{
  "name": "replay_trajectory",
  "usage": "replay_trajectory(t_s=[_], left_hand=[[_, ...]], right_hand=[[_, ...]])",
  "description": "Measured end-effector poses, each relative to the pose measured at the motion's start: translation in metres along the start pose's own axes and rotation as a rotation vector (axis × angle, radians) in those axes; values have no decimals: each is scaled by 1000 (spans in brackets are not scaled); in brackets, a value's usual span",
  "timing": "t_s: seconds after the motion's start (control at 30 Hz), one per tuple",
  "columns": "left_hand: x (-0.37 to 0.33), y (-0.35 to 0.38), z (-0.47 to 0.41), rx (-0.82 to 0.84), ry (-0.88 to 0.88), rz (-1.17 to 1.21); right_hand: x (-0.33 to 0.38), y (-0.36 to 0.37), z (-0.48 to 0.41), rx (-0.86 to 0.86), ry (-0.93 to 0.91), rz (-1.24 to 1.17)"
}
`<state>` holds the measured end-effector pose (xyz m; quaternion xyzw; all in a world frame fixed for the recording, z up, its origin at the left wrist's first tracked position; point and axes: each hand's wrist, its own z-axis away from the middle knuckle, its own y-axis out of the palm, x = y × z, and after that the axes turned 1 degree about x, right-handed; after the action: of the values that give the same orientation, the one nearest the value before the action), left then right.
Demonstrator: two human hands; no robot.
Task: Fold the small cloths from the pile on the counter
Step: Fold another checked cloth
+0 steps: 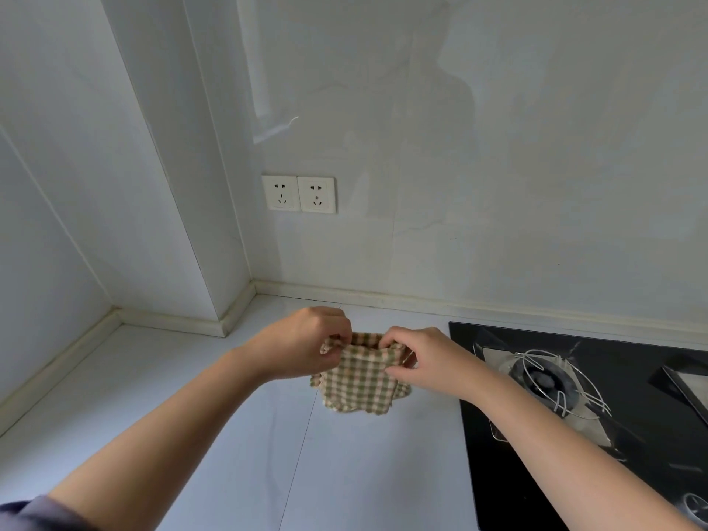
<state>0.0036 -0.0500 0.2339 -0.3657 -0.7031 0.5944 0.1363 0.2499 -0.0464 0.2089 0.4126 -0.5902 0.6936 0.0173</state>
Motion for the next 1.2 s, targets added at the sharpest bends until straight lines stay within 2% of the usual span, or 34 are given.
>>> replay_trajectory(t_s=[0.23, 0.37, 0.5, 0.63, 0.73, 0.83, 0.93, 1.0, 1.13, 1.2], left_hand=[[13, 2, 7, 37, -69, -14], [13, 4, 5, 72, -71, -41], [13, 2, 5, 49, -109, -14], [12, 5, 5, 3, -170, 122], [12, 7, 5, 1, -190, 214], [3, 13, -1, 46, -300, 353], [-9, 26, -11, -52, -386, 428], [-6, 31, -11, -106, -454, 568], [-6, 30, -3, -11, -495, 809], [-12, 31, -8, -115, -477, 784]], right_hand=[[0, -5, 1, -53, -35, -4], [-4, -4, -2, -57, -29, 169], [-5, -8, 0, -127, 17, 25], [-5, -8, -2, -244, 105, -242], [-4, -7, -5, -235, 201, -489], [9, -4, -10, -257, 167, -659], [18, -2, -16, -309, 143, -647], [14, -3, -16, -264, 185, -595], [10, -3, -15, -200, 194, -487], [14, -3, -18, -162, 168, -477]])
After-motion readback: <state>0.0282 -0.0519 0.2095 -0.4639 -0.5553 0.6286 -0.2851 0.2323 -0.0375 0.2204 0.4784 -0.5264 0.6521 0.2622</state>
